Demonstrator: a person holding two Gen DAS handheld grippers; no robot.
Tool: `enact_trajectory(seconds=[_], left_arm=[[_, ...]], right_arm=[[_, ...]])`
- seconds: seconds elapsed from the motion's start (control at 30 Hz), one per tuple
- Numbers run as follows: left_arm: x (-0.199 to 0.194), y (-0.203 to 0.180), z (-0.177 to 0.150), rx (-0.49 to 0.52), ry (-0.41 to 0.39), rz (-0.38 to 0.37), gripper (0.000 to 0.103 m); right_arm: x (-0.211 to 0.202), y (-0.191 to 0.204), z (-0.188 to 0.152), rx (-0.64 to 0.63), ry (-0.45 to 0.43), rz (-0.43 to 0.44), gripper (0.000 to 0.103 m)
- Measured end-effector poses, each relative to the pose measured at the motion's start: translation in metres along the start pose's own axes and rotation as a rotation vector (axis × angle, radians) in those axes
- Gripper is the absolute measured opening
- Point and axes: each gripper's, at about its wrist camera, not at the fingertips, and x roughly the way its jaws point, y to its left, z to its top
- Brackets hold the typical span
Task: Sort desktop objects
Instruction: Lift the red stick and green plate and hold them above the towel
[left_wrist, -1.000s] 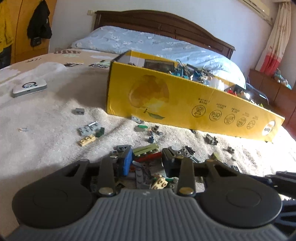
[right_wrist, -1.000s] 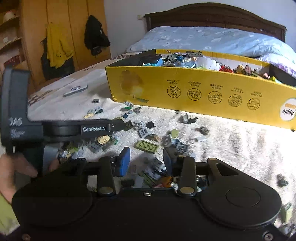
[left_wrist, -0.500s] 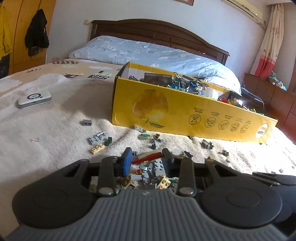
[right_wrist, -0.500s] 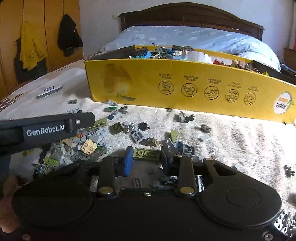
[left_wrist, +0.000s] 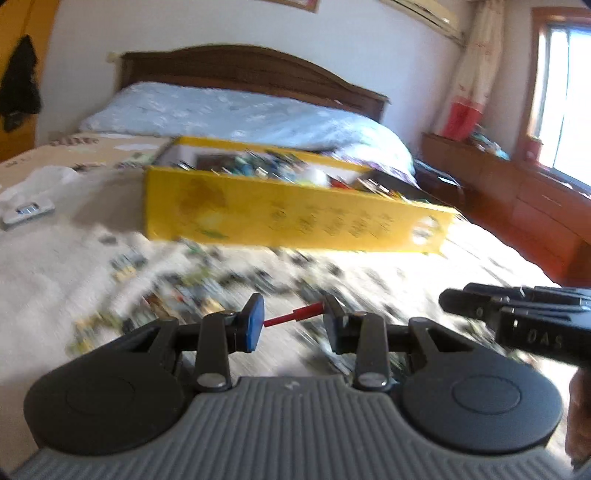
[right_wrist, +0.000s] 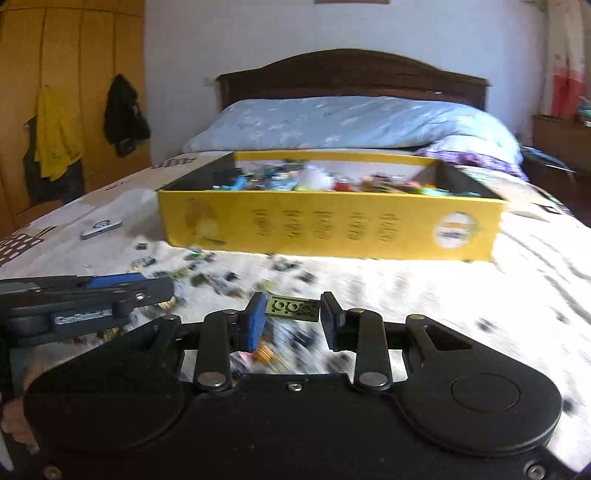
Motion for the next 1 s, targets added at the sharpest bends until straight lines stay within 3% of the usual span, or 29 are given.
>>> enact_trajectory(seconds=[0.2,0.33,0.57,0.73,0.87,1.0], left_arm=[[-0.025,-0.053,-0.041,0.052,0.083,-0.118,0.039],[-0.031,-0.084,-0.062,0.088,0.113,-0.146,0.039],[-0.031,-0.104,-0.083,0.148,0.127,-0.109,0.04],[-0.035,-0.104,-0.094,0.168,0.102,-0.09,0.059],[-0.04,-0.105,-0.099,0.142,0.092,-0.079,0.063],[-0.04,-0.107,-0.1,0.131,0.081,-0.073,0.063]], right_arm=[[-0.069,-0.032,-0.044,0.023,-0.019,-0.101,0.031],[-0.097,-0.047,-0.081,0.021,-0.028,-0.199,0.031],[-0.115,-0.067,-0.12,0.037,-0.011,-0.271,0.031],[-0.11,-0.07,-0.134,0.063,-0.007,-0.273,0.032],[-0.109,-0.068,-0.14,0.068,-0.026,-0.286,0.047],[-0.108,-0.065,-0.147,0.078,-0.043,-0.285,0.051]])
